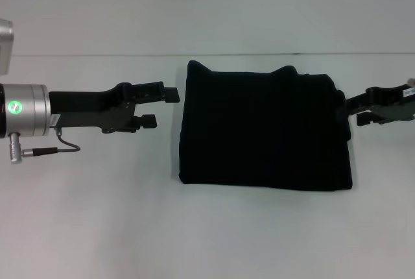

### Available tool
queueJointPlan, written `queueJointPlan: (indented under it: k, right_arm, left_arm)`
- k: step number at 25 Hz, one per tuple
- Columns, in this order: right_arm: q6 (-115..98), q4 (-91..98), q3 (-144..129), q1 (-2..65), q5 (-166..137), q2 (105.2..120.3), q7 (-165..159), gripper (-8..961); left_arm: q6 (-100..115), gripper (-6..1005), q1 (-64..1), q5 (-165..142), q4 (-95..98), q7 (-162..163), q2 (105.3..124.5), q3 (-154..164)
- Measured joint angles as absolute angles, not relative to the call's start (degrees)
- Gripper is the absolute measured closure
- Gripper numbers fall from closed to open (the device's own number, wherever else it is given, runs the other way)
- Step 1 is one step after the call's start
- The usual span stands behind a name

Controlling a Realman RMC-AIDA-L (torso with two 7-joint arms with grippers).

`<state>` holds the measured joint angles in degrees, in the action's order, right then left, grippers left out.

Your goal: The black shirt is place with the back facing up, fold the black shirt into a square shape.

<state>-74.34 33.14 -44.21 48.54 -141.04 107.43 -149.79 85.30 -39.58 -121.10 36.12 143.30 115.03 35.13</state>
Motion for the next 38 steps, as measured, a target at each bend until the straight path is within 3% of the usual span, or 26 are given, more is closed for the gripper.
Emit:
queueJointPlan:
  k: [7, 15, 22, 28, 38]
  right_arm:
    - [-65.5, 31.9, -44.7, 49.0, -141.4, 111.28, -149.5, 374]
    - [-58.4, 26.3, -47.3, 51.1, -141.5, 112.27, -149.8, 416]
    - [-58.7, 26.7, -46.8, 50.7, -141.1, 112.13, -150.2, 510]
    - [-58.4, 26.4, -46.8, 50.6, -141.1, 111.94, -150.2, 732]
    - [-61.7, 32.4, -47.0, 49.9, -141.4, 111.24, -152.6, 890]
  left_arm:
    - [83.9, 37, -39.9, -121.1, 36.1, 143.0, 115.54, 35.3]
    - [82.9, 37, -39.8, -121.0, 35.9, 142.5, 115.69, 34.9]
    - [82.8, 38, -39.8, -120.9, 35.5, 141.9, 115.69, 34.9]
    - [82.7, 38, -40.0, -120.6, 35.5, 141.7, 115.74, 34.9]
    - [82.7, 39, -40.0, -120.1, 35.5, 141.7, 115.75, 34.9]
